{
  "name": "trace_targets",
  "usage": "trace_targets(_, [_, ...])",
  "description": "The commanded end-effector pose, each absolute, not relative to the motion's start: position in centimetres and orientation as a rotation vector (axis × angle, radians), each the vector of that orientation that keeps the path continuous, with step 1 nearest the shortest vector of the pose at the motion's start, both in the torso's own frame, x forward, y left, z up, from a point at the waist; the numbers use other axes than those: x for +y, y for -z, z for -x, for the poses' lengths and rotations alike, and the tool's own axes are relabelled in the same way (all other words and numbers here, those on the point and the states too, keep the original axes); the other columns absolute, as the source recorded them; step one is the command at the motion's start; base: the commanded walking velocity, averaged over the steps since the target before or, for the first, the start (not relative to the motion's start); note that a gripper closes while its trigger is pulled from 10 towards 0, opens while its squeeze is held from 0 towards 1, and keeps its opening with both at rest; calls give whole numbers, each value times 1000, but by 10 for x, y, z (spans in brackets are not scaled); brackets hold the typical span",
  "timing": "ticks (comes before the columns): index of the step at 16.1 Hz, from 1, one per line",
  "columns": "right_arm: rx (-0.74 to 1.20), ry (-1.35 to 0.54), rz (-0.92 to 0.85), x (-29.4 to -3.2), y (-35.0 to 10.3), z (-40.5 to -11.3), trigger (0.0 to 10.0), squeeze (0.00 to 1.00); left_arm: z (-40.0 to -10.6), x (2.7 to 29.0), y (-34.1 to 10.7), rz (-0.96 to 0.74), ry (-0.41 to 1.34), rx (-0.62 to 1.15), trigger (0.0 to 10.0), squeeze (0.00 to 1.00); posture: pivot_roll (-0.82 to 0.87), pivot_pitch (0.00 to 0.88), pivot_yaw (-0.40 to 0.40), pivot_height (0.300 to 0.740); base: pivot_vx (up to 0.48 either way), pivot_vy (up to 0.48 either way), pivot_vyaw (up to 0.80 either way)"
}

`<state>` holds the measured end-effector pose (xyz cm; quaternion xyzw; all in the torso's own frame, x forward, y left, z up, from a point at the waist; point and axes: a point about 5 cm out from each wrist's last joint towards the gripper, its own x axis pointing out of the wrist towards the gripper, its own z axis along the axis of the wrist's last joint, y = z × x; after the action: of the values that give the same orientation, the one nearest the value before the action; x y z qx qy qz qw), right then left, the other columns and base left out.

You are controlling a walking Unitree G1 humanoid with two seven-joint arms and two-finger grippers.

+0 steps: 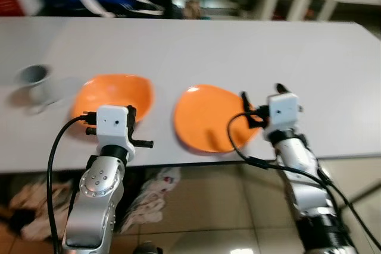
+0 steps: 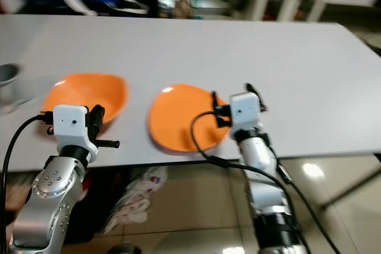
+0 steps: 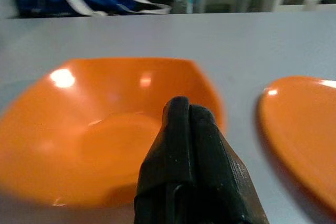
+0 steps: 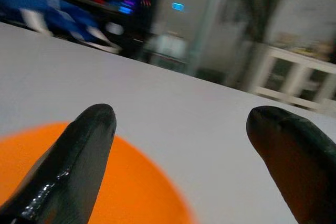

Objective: Setting the table

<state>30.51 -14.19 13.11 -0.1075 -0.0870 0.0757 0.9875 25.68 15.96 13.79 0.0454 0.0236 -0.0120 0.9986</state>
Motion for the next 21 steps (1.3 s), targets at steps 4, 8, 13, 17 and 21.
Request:
trace_targets(4, [-152,-147,205,-141,-126,-306,10000,0,-259,153,-140,-140,69,36,10000,0,40,0,-7,740,0,0,591])
trace_targets(8, [-161,-146,219,-137,-126,-306,10000,0,-265,146,-137,-159,127,58,10000,0,21,0,12,740,0,238,0])
trace_targets(13, [-154,-130,248,-140,-124,-305,10000,0,-267,143,-135,-136,157,67,10000,0,11,0,15,740,0,479,-313])
trace_targets(17, [-156,-143,237,-139,-125,-305,10000,0,-265,141,-134,-121,159,69,10000,0,17,0,14,740,0,480,0])
trace_targets(21, [-153,-157,231,-136,-123,-304,10000,0,-262,140,-137,-99,152,62,10000,0,22,0,14,740,0,453,0])
